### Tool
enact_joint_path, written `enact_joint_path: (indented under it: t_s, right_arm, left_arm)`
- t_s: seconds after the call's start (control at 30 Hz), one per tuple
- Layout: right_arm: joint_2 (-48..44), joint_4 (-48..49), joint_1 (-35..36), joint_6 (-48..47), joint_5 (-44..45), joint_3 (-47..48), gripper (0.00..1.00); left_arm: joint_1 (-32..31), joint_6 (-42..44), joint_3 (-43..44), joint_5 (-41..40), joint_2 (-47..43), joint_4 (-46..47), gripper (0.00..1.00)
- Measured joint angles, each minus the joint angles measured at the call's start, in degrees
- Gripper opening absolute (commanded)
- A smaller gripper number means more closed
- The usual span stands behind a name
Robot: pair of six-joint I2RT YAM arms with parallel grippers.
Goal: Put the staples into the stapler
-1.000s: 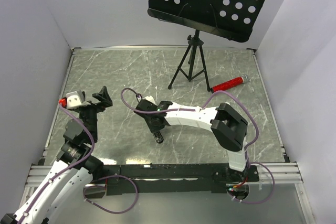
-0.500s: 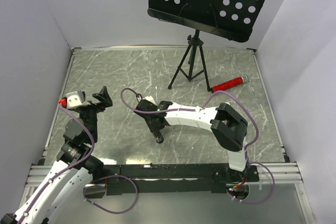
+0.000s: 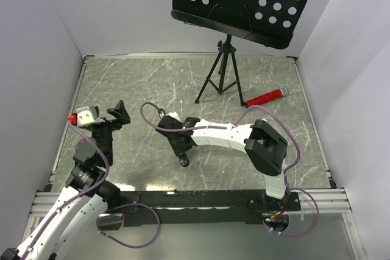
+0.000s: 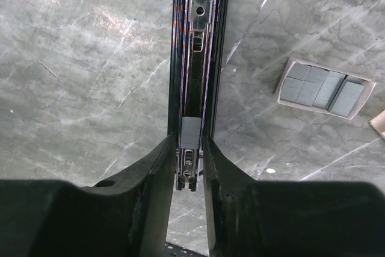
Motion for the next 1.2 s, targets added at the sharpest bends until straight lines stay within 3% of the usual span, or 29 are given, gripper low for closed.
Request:
enact_joint_path:
  t_s: [0.27,0.53,1.2]
  right_arm:
    - [0.0,-0.9,-0.1,0.3,0.1,0.6,0.38]
    - [0.0,-2.2,-2.8,0.2,1.4,4.1,0.48]
    - [4.9,-3.1,-5.0,-0.7,1.5,6.7,0.50]
  left_arm:
    - [0.0,0.0,0.0,0.0,0.0,0.0,0.99]
    - [0.0,0.0,0.0,0.0,0.0,0.0,0.99]
    - [0.0,0.0,0.0,0.0,0.0,0.0,0.99]
